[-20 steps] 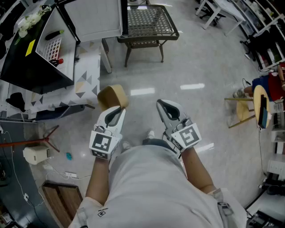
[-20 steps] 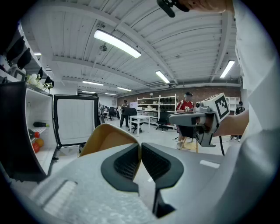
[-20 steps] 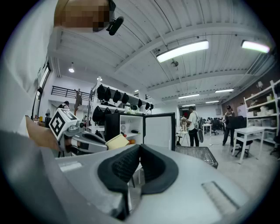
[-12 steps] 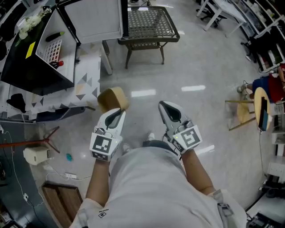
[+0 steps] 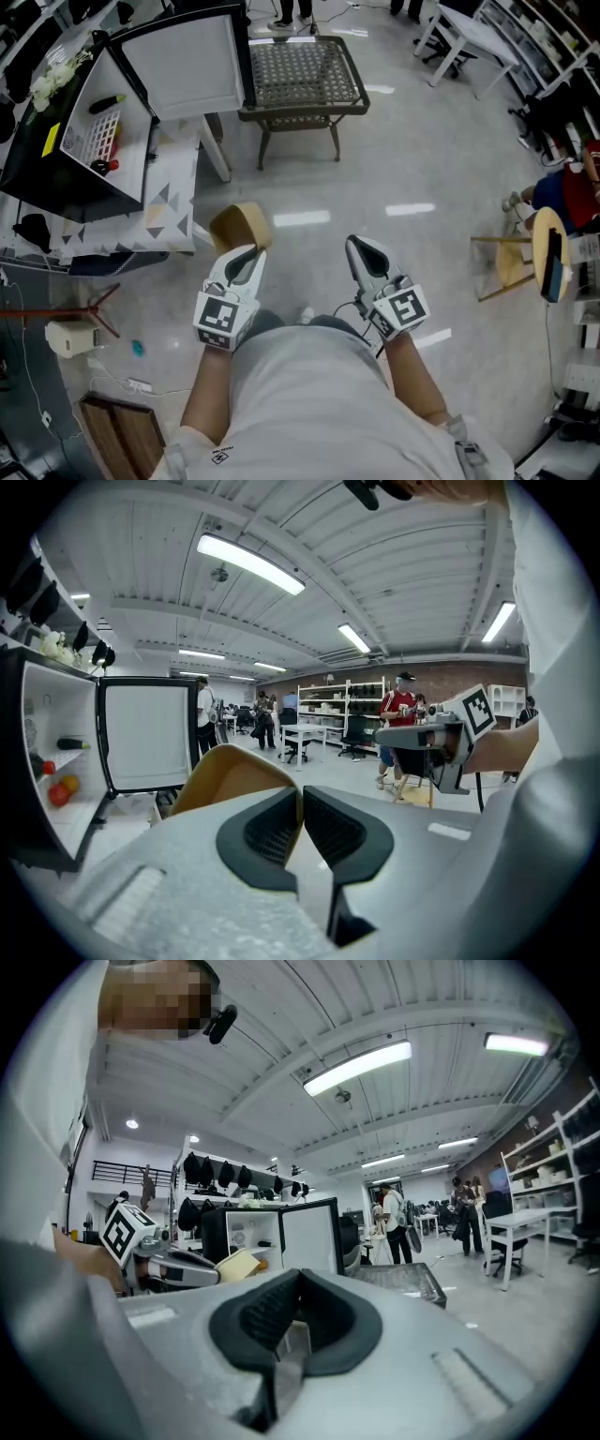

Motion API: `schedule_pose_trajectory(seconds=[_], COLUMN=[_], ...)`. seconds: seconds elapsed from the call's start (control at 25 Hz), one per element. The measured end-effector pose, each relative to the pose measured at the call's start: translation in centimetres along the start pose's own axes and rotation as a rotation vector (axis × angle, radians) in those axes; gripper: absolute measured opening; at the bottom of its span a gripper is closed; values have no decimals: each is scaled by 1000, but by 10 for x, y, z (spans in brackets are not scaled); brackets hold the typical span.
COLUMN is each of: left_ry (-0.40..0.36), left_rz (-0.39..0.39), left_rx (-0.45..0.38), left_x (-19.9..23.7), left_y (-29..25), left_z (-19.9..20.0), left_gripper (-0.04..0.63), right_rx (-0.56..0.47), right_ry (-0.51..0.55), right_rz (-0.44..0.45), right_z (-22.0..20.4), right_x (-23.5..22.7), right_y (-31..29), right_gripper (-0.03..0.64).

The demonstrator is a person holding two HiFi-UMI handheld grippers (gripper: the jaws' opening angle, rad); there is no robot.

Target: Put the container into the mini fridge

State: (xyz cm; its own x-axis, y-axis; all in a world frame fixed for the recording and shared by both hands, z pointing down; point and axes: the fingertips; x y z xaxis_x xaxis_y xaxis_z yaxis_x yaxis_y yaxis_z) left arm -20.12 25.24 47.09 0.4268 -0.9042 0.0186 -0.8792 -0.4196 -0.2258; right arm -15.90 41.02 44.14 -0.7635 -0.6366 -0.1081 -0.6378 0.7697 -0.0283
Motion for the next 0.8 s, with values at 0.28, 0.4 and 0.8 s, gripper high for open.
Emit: schedule_pose_trajectory(seconds=[0.28, 0.4, 0.8], left_ry=[1, 11, 26], left_rz=[7, 11, 6], left_rx=[21, 27, 28], left_x=[3, 24, 150], left_y=[-37, -49, -95], left_z=[1, -4, 0], left_gripper=[29, 30, 29], right_rx=[32, 48, 80], right_ry=[-5, -1, -3], right_rz=[14, 33, 48], right_z=[-10, -16, -16], right_x=[-34, -39, -42], right_y=[-14, -40, -172], right_gripper=[3, 3, 3])
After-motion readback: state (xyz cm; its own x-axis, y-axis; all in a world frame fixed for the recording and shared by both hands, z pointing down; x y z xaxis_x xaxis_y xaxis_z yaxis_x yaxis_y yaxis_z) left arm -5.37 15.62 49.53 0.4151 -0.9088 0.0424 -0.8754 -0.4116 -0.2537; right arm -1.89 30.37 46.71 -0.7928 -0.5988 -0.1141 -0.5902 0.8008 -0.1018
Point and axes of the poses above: the fingertips, and each gripper's own axes: y backward along the fingers, x to its left, z out of its top, and after that the axes turned 5 degrees about -x, right-handed
